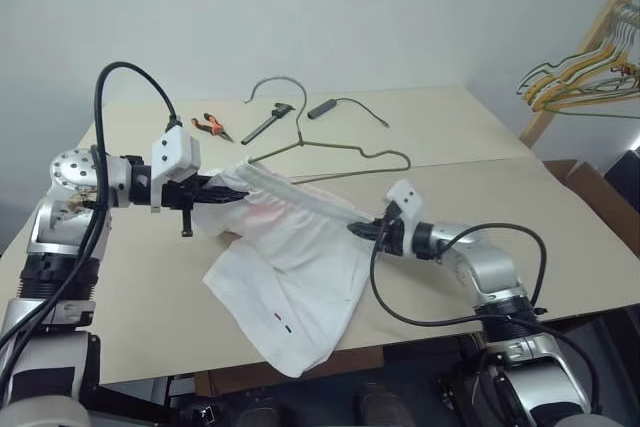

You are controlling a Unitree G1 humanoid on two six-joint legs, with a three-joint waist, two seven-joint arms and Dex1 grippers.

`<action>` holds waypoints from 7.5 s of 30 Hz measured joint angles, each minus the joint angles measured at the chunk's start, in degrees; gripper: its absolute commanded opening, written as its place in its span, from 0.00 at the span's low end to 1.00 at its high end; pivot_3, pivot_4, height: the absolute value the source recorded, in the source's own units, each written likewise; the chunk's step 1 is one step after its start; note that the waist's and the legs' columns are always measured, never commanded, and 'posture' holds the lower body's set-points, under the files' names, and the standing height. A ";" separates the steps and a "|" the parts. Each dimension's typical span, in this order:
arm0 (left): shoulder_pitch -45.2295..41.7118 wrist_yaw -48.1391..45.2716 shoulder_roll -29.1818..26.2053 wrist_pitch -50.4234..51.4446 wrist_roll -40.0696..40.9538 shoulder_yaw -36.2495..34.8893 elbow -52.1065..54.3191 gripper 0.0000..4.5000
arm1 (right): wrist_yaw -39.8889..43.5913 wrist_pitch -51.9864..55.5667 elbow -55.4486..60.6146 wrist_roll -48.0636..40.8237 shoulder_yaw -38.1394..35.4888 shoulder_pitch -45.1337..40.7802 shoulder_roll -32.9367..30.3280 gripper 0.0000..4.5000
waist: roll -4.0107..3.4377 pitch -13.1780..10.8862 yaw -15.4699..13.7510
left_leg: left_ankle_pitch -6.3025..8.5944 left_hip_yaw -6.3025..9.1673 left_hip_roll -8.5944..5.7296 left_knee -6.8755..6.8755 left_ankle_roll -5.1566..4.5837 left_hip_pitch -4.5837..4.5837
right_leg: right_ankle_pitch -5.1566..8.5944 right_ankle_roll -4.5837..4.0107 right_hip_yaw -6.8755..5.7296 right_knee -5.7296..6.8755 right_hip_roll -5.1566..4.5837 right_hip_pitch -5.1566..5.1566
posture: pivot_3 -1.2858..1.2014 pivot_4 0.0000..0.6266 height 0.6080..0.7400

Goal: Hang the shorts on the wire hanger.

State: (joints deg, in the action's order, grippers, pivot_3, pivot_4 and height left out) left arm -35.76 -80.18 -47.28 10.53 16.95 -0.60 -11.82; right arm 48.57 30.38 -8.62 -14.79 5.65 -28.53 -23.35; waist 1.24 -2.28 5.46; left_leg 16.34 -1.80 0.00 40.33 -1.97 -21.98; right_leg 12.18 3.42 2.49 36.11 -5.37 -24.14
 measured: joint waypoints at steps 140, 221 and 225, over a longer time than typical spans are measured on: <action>-0.40 -0.64 0.03 -15.71 -12.62 10.65 -11.68 0.00 | 21.32 4.16 6.10 11.08 14.94 -10.38 -18.97 0.01 | 0.00 0.00 2.18 | 0.01 0.02 -0.04 0.06 -0.01 -0.06 | 0.00 0.02 -0.03 -0.04 -0.07 -0.07 | 0.47 0.00 1.00; 0.71 0.27 -3.91 -16.51 -12.40 8.20 -11.74 1.00 | 10.02 11.46 15.90 -0.09 13.70 -17.27 -5.23 0.00 | 0.00 0.01 1.72 | 0.01 0.07 -0.05 0.09 -0.01 -0.14 | -0.02 0.05 -0.09 0.09 -0.09 -0.09 | 0.48 0.00 1.00; 2.50 0.39 -3.97 -16.80 -12.92 8.64 -12.03 1.00 | 10.30 11.27 15.90 -0.11 13.64 -17.27 -5.31 0.00 | 0.00 0.01 1.58 | 0.01 0.07 -0.05 0.10 -0.01 -0.16 | -0.02 0.05 -0.11 0.09 -0.09 -0.09 | 0.48 0.00 1.00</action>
State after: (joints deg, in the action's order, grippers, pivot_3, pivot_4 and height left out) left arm -33.26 -79.78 -51.24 -6.27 4.02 8.04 -23.85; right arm 58.87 41.64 7.28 -14.90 19.29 -45.80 -28.66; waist 1.24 -2.27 7.05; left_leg 16.35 -1.72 -0.05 40.42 -1.98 -22.13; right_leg 12.16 3.47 2.38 36.20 -5.46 -24.23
